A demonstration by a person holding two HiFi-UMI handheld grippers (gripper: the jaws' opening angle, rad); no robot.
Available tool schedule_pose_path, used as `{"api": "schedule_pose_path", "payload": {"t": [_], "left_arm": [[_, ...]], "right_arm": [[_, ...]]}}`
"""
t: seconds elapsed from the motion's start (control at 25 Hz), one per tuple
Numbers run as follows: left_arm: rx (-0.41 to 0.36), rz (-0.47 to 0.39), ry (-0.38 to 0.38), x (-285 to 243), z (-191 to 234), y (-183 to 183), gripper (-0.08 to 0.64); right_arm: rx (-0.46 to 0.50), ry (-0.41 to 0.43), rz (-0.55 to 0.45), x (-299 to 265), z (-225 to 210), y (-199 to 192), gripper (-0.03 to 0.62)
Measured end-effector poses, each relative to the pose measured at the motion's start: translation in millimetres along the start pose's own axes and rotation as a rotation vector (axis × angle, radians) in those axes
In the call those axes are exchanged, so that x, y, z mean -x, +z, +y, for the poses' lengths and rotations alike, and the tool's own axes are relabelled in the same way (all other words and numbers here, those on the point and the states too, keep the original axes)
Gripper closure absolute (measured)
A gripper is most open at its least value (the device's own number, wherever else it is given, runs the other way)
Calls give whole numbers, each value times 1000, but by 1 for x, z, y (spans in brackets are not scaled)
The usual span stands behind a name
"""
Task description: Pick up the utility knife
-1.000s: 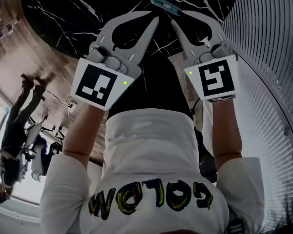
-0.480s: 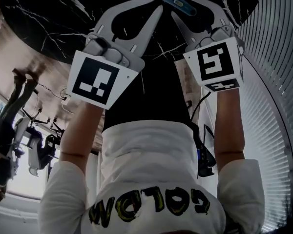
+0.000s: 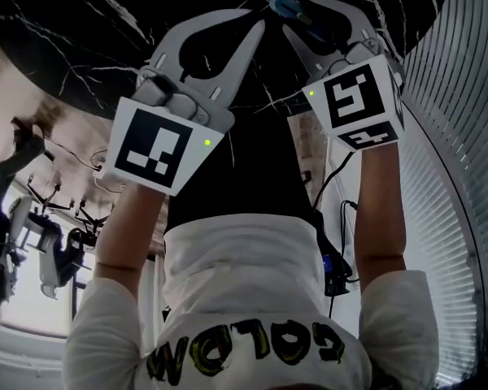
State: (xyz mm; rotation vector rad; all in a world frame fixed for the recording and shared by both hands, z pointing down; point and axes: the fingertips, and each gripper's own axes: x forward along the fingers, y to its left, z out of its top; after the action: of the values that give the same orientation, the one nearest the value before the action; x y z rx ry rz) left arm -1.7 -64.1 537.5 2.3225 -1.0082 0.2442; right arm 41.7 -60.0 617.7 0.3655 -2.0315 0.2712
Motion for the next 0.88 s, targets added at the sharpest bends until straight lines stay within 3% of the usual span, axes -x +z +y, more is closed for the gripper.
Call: {"api": "schedule_pose_path", "payload": {"t": [0.2,0.56,0.88], "left_arm": [[2,0,-2,2,-2,-2,558],[-5,8,16,8,4,-1,558],[-39,-13,27,19,-2,20,557]], "right_arm": [[3,37,29,1,1,-3,451],[-33,29,18,-2,1,-1,459],[-65,-19,-56,26,3,14,459]]}}
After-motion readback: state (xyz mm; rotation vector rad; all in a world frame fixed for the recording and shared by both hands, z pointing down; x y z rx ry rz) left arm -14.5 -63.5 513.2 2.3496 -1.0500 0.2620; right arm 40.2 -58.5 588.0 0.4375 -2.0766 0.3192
